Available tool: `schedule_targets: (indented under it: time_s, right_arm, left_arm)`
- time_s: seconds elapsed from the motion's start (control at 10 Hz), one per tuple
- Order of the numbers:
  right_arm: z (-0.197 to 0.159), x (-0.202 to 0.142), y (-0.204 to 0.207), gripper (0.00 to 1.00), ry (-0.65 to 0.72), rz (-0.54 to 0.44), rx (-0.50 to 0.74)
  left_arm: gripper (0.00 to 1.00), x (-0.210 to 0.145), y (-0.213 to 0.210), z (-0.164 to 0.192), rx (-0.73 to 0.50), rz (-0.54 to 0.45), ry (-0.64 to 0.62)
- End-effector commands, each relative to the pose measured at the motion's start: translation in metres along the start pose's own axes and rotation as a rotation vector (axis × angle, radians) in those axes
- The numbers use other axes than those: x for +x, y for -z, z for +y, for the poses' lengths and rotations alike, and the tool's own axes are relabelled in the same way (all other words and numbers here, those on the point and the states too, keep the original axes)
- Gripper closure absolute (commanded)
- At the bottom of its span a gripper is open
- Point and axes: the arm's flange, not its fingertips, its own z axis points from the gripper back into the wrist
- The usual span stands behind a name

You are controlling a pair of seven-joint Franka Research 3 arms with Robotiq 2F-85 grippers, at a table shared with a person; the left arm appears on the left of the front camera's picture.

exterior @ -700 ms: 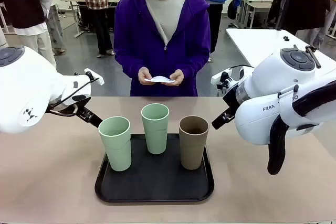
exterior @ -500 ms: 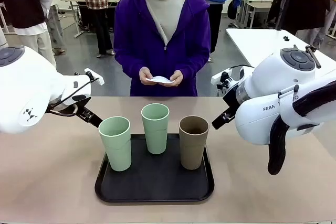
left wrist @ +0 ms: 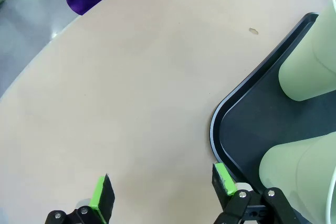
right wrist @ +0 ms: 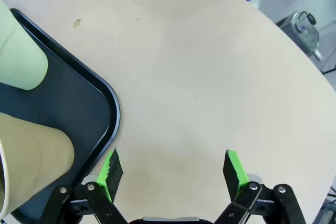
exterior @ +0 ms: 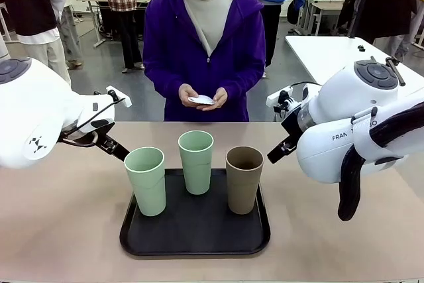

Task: Place coasters on the table and set cups on them.
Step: Pick up one Reusable plastic cup and place it on a coaster set by the human.

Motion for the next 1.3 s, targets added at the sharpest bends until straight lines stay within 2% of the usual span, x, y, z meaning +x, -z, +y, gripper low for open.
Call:
schedule_targets:
  time_s: [0.0,0.5,0.6,0.7,0.9,1.1,1.2]
  right_arm:
    - [0.000,0.000,0.000,0.00,0.000,0.000,0.000]
    - [0.000,0.000,0.000,0.00,0.000,0.000,0.000]
    - [-0.006,0.002,-0.003,0.00,0.026,0.058,0.044]
    - [-0.006,0.002,-0.021,0.00,0.025,0.107,0.062]
    - [0.011,-0.007,-0.098,0.00,0.026,0.203,0.054]
    - [0.041,-0.031,-0.159,0.00,0.042,0.249,0.063]
    - [0.062,-0.050,-0.177,0.00,0.045,0.263,0.076]
  left_arm:
    - [0.00,0.000,0.000,0.000,0.000,0.000,0.000]
    - [0.00,0.000,0.000,0.000,0.000,0.000,0.000]
    - [0.00,0.000,0.000,0.000,0.000,0.000,0.000]
    - [0.00,0.003,-0.020,0.001,0.045,0.029,0.034]
    - [0.00,0.002,-0.098,-0.006,0.118,0.084,0.069]
    - [0.00,-0.017,-0.147,-0.026,0.023,0.224,0.067]
    - [0.00,-0.032,-0.165,-0.040,-0.034,0.245,0.054]
